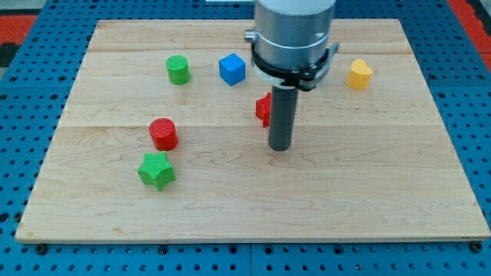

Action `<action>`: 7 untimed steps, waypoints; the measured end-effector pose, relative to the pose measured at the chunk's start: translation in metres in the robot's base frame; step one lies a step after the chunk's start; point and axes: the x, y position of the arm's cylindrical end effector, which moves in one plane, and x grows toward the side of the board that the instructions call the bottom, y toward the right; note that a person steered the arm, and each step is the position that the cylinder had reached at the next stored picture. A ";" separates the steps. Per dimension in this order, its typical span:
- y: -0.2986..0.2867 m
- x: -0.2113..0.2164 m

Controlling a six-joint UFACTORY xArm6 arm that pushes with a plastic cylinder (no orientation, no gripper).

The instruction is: Slide the red circle closer to the red star

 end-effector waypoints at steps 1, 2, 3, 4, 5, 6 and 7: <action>-0.010 -0.051; -0.007 -0.008; -0.060 0.057; -0.136 0.108; -0.245 0.100; -0.262 0.023; -0.237 -0.007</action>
